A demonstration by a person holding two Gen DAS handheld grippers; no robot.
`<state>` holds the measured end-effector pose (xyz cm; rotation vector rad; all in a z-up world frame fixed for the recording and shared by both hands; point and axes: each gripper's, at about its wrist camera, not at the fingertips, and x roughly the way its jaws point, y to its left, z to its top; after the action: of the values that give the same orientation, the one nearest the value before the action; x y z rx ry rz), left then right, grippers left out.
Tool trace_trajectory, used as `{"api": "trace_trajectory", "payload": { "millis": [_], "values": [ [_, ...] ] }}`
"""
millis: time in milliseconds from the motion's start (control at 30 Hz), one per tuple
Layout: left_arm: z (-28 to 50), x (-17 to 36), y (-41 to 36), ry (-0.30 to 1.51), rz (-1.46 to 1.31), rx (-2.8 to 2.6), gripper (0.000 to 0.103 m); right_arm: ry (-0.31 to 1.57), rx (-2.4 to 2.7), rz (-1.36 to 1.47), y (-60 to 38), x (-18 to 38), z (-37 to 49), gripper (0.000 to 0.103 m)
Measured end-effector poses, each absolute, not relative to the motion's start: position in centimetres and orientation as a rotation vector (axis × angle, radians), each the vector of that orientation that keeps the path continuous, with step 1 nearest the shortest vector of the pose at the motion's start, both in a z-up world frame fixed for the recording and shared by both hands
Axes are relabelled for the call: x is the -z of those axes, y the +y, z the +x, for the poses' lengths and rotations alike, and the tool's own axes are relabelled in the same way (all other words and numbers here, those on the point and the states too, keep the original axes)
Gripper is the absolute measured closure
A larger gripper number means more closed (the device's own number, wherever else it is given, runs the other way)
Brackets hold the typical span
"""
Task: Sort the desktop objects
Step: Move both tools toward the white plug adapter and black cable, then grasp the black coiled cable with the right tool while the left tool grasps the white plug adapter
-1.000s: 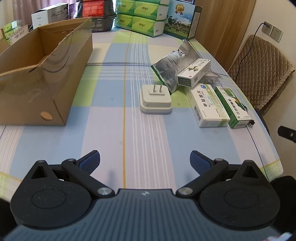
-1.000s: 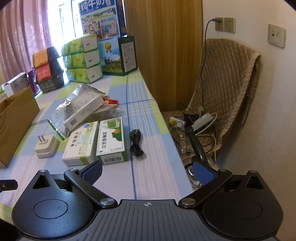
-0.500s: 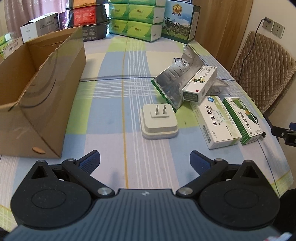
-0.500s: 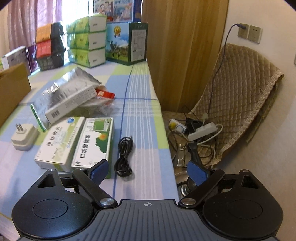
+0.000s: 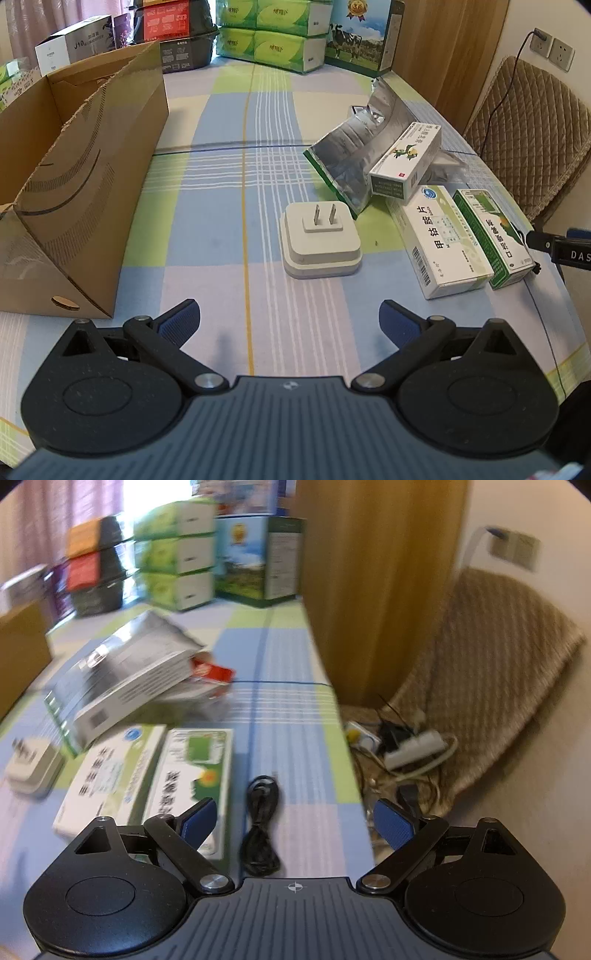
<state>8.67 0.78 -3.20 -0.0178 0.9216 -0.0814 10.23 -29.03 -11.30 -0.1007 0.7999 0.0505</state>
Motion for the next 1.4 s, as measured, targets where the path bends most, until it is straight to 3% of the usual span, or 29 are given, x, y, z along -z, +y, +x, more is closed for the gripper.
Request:
{"api": "trace_trajectory", "payload": {
  "millis": [667,733,800,967,1000,1033,1333,1400],
  "values": [
    [9.0,4.0,0.4,0.933,-0.029,0.094,0.002,0.813,-0.143,-0.121,-28.2,12.1,10.5,0.014],
    [9.2,4.1,0.3,0.932,-0.027,0.093,0.002,0.816,-0.164,-0.122,-27.9,12.5,10.7,0.031],
    [9.4,4.1,0.2,0.928,-0.026,0.091,0.002,0.838,-0.166,-0.089,-27.9,13.0,11.3,0.062],
    [10.2,4.3,0.2,0.906,-0.011,0.095,0.002,0.831,-0.164,-0.086,-27.8,13.6,11.7,0.076],
    [10.4,4.3,0.2,0.901,-0.009,0.098,0.002,0.829,-0.165,-0.088,-27.8,13.6,11.7,0.086],
    [10.6,4.4,0.1,0.896,-0.006,0.102,0.002,0.829,-0.161,-0.088,-27.9,13.6,11.6,0.09],
    [13.1,5.1,-0.6,0.821,0.026,0.12,0.002,0.827,-0.127,-0.012,-28.2,12.5,10.5,0.091],
    [13.8,5.4,-0.8,0.815,0.024,0.12,0.007,0.828,-0.125,-0.003,-28.0,12.3,10.2,0.091]
  ]
}}
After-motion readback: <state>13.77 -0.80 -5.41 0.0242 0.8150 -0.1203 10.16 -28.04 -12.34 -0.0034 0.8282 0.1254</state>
